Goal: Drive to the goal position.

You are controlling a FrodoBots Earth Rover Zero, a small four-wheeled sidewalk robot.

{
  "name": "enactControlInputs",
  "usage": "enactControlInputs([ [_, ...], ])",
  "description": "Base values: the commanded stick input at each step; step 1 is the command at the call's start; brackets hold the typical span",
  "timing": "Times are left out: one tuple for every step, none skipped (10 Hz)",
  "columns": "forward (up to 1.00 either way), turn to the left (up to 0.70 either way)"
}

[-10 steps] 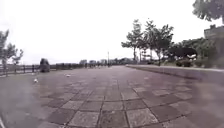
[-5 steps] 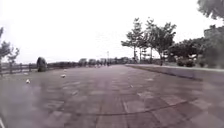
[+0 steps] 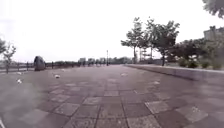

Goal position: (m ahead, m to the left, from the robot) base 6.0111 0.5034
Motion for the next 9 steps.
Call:
enactControlInputs([
  [1.0,0.0],
  [1.0,0.0],
  [1.0,0.0],
  [1.0,0.0],
  [1.0,0.0],
  [1.0,0.0],
  [1.0,0.0],
  [1.0,0.0],
  [1.0,0.0],
])
